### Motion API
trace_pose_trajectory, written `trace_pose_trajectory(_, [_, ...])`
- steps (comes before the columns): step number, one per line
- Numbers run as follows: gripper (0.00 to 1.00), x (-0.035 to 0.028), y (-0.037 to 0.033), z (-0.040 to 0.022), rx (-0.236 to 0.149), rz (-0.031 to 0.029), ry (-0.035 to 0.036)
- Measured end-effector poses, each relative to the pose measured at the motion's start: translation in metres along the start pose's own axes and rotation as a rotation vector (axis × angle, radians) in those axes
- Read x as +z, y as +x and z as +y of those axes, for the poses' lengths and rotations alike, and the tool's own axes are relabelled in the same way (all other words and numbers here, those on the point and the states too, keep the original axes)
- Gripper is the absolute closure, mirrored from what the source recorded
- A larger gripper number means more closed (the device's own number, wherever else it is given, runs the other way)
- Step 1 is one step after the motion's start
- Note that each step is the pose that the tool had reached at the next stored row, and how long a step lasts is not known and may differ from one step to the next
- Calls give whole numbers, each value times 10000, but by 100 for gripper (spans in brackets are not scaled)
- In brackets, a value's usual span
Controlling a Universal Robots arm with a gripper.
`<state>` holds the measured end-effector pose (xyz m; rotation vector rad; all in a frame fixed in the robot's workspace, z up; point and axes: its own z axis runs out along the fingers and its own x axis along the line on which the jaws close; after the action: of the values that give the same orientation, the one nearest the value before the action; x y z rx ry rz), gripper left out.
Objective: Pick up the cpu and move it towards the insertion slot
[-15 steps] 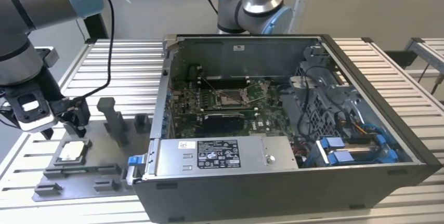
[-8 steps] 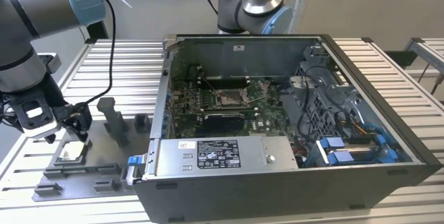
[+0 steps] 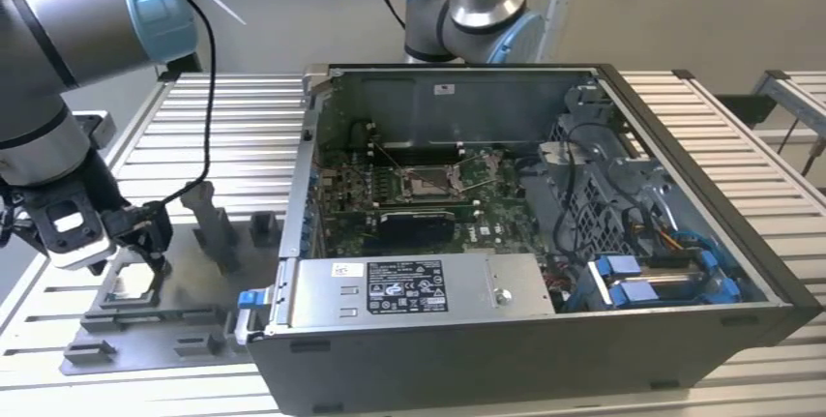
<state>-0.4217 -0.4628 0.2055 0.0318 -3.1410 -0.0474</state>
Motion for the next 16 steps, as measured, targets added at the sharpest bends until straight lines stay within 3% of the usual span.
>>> trace_pose_trajectory(9, [0,134,17,-35,-3,-1,0])
trace_pose_trajectory(16, [0,176,18,-50,-5,3,3])
